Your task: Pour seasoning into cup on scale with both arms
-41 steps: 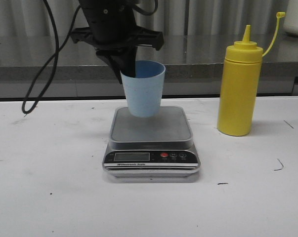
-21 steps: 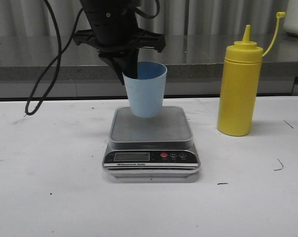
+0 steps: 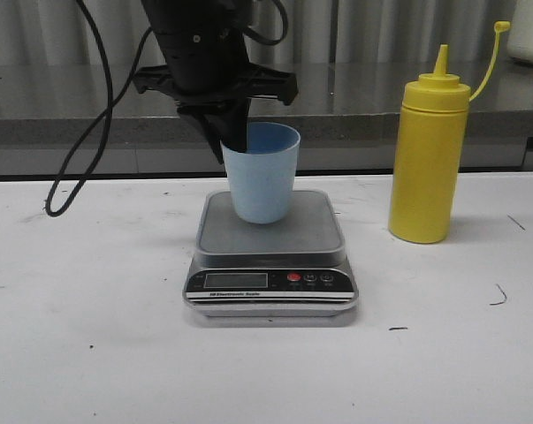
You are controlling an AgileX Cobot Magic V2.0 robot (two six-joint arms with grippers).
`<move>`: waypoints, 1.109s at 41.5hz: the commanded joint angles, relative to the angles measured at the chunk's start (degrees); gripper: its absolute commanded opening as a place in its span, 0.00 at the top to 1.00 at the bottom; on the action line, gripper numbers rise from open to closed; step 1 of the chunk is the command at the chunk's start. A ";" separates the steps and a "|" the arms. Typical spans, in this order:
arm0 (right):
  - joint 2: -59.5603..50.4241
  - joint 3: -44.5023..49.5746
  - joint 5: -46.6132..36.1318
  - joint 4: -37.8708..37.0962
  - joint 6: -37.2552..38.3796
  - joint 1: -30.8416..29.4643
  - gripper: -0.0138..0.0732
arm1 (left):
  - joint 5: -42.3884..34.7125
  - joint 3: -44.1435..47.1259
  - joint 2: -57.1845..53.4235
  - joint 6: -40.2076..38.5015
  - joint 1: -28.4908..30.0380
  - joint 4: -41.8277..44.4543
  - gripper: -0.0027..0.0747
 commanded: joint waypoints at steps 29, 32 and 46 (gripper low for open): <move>0.41 -1.59 -3.46 -0.84 -0.64 -0.23 0.18 | 0.72 -1.24 -12.86 -0.02 -0.43 1.68 0.43; 0.41 -1.59 -3.46 -0.84 -0.64 -0.23 0.18 | -0.24 0.94 -17.31 0.11 -0.43 3.12 0.43; 0.41 -1.59 -3.46 -0.84 -0.64 -0.23 0.18 | -5.33 19.24 -39.26 0.11 1.06 6.33 0.47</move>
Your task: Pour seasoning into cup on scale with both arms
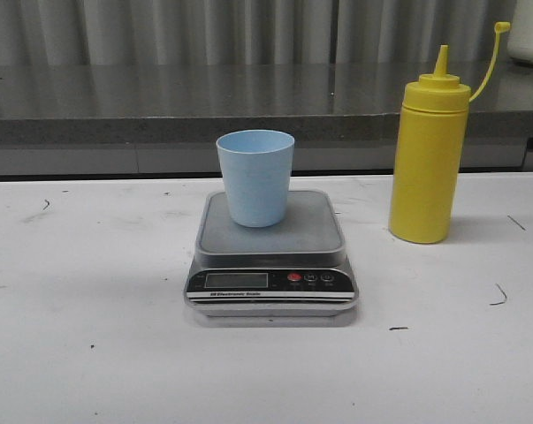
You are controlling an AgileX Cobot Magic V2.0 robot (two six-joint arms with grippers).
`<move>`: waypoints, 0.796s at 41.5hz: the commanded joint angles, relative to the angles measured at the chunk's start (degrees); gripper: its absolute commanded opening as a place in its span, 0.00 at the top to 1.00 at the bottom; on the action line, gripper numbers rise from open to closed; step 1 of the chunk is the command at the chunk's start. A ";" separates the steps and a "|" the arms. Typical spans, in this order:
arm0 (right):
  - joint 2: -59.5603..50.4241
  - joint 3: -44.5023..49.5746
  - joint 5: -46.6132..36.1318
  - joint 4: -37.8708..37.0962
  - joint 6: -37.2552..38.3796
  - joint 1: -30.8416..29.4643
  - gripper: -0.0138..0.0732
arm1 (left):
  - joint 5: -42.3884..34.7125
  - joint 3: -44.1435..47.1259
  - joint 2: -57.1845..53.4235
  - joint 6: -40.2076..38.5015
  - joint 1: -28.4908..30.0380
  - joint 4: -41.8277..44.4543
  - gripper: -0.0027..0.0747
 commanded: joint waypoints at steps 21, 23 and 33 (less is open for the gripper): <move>0.41 -1.59 -3.46 -0.84 -0.64 -0.23 0.18 | -9.58 28.33 -38.95 -1.36 1.16 -1.17 0.47; 0.41 -1.59 -3.46 -0.84 -0.64 -0.23 0.18 | -9.71 30.19 -41.14 -2.28 1.16 -1.15 0.47; 0.41 -1.59 -3.46 -0.84 -0.64 -0.23 0.18 | -9.71 36.95 -50.91 -2.28 1.16 -1.67 0.47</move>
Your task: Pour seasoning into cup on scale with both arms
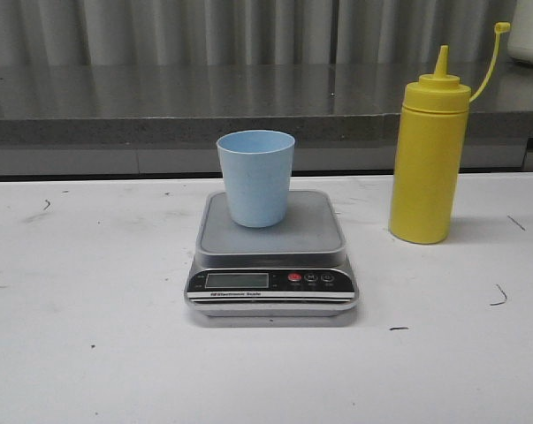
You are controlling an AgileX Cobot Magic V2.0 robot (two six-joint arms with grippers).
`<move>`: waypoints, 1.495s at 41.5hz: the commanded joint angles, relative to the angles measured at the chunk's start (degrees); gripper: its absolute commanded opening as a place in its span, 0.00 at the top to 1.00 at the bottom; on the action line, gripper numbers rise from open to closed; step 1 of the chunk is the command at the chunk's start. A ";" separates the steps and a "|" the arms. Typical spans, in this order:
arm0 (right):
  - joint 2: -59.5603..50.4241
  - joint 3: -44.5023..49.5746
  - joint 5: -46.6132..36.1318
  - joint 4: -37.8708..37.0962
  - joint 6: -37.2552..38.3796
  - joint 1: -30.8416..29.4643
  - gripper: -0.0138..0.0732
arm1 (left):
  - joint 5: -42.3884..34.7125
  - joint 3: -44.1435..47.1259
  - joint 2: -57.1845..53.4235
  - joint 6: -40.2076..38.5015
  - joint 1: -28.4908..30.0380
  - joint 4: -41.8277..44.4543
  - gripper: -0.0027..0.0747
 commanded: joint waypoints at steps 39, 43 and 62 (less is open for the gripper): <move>0.41 -1.59 -3.52 -0.84 -0.64 -0.23 0.18 | -4.32 1.74 -4.17 -0.64 -0.03 -0.57 0.47; 0.41 -1.59 -3.51 -0.99 -0.64 -0.23 0.18 | -4.32 1.74 -4.17 -0.64 -0.03 -0.57 0.47; 7.02 -4.71 -5.65 0.95 -4.95 5.68 0.15 | -4.32 1.74 -4.17 -0.64 -0.03 -0.57 0.47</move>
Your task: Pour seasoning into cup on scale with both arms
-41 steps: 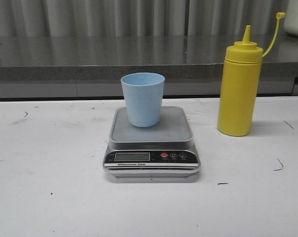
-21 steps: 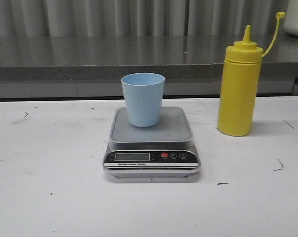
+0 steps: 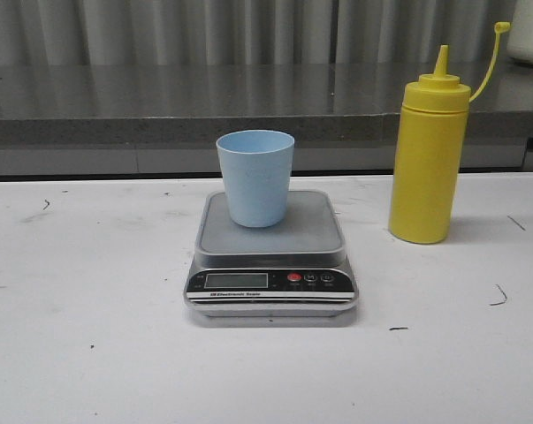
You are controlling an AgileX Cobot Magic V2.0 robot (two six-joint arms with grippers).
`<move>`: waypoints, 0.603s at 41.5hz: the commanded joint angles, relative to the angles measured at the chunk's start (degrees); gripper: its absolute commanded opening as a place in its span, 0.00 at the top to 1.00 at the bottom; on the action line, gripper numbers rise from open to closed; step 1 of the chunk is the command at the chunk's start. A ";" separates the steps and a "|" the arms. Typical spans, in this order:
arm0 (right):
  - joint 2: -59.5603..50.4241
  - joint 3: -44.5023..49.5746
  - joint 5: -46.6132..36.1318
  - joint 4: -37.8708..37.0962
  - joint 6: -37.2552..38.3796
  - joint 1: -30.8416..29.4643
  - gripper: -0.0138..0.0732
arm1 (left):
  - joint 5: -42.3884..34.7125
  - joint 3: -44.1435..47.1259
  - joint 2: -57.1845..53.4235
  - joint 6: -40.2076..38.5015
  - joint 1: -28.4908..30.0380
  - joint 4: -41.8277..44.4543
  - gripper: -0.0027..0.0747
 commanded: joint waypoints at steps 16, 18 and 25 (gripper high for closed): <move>10.47 0.88 -23.31 8.26 -1.06 8.89 0.15 | -4.19 -1.51 0.05 -0.64 -0.03 -0.35 0.47; 11.92 2.55 -27.24 8.26 -1.06 8.89 0.15 | -4.19 -1.51 0.05 -0.64 -0.03 -0.35 0.47; 17.92 8.00 -41.71 8.46 -1.01 8.89 0.15 | -4.19 -1.51 0.05 -0.64 -0.03 -0.35 0.47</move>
